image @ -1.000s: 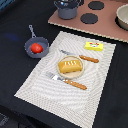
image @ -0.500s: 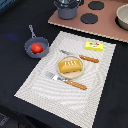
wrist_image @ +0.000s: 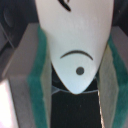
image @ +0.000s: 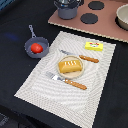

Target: Interact with the objects in diverse but meaningful ways.

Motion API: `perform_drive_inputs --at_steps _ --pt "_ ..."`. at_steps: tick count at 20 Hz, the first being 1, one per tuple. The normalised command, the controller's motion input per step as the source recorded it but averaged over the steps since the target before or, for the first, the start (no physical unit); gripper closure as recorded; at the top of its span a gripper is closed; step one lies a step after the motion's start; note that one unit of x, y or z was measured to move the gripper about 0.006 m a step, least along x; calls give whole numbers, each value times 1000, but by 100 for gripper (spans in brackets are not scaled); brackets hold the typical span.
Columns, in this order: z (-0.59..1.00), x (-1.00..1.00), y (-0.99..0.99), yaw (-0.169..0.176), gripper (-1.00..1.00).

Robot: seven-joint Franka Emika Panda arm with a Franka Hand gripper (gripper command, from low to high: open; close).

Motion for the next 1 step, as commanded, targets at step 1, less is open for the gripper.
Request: perform_drive_inputs --at_steps 1 --pt "29 -446 554 66 -100"
